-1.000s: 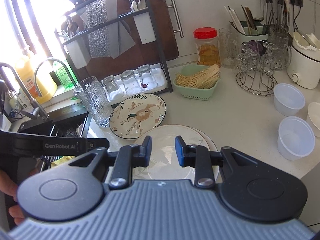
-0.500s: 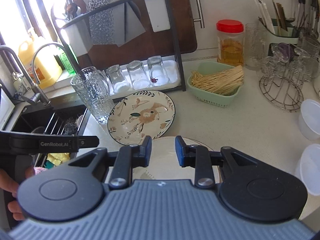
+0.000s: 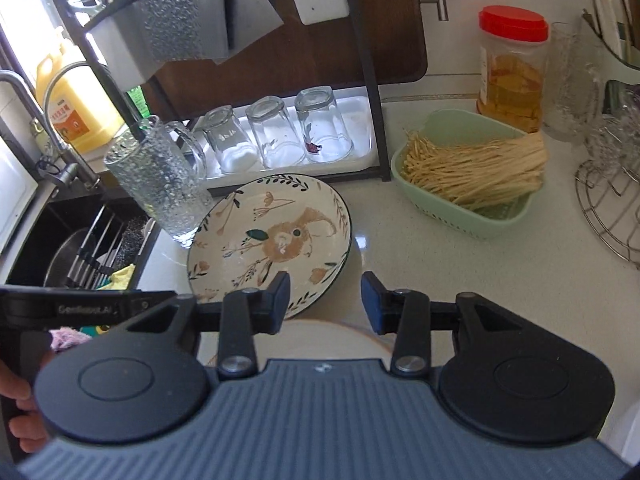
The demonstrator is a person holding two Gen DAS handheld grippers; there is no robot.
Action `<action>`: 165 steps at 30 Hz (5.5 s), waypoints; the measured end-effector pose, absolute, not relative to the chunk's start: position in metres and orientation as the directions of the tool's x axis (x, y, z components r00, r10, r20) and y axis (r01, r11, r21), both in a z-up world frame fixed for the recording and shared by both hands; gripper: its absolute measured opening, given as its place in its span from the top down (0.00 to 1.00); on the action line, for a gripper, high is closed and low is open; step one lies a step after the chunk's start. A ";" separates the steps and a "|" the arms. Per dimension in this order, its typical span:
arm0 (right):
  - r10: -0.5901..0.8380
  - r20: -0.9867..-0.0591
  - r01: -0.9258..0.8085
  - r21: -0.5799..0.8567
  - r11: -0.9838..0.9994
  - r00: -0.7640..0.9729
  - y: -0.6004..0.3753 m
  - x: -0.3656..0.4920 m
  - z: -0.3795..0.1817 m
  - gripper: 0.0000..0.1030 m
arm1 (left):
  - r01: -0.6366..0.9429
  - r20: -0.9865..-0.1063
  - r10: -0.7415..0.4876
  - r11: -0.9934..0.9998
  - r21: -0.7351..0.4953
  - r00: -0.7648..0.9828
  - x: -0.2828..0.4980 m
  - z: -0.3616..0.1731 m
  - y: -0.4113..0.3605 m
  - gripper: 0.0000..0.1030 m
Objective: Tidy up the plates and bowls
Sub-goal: 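Move both grippers to the rim of the bird-pattern plate, then close both grippers on the rim of the bird-pattern plate, then lift the bird-pattern plate with both grippers over the plate stack, then lower the bird-pattern plate onto the stack and open both grippers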
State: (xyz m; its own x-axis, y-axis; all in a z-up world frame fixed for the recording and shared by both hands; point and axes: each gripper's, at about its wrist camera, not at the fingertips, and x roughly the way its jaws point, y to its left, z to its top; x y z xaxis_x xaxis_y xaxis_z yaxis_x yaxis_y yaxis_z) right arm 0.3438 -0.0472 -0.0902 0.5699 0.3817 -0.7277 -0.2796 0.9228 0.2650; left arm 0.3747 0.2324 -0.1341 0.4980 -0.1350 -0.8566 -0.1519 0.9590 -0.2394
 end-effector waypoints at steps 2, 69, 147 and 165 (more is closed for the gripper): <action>0.397 -0.729 -0.295 0.273 0.916 0.558 -0.047 0.358 -0.096 0.59 | -0.166 -0.857 -0.132 0.956 -0.244 0.498 0.379 -0.139 0.234 0.40; 0.405 -0.675 -0.260 0.312 0.914 0.616 -0.083 0.354 -0.034 0.82 | -0.081 -0.755 -0.233 0.932 -0.353 0.613 0.380 -0.046 0.204 0.59; 0.212 -0.828 -0.080 0.199 0.977 0.519 -0.091 0.246 -0.108 0.81 | 0.139 -0.884 -0.316 0.948 -0.285 0.345 0.332 -0.120 0.183 0.59; 0.261 -0.645 -0.162 0.210 0.964 0.718 -0.063 0.212 -0.026 0.81 | 0.165 -0.742 -0.321 0.946 -0.278 0.589 0.293 -0.024 0.187 0.59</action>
State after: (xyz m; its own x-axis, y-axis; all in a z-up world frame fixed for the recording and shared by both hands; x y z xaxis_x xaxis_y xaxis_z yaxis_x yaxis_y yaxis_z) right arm 0.2116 -0.0633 -0.0262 0.7179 0.2614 -0.6453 -0.1618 0.9641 0.2105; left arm 0.2934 0.1871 -0.0236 0.5885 -0.3212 -0.7419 0.1652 0.9461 -0.2785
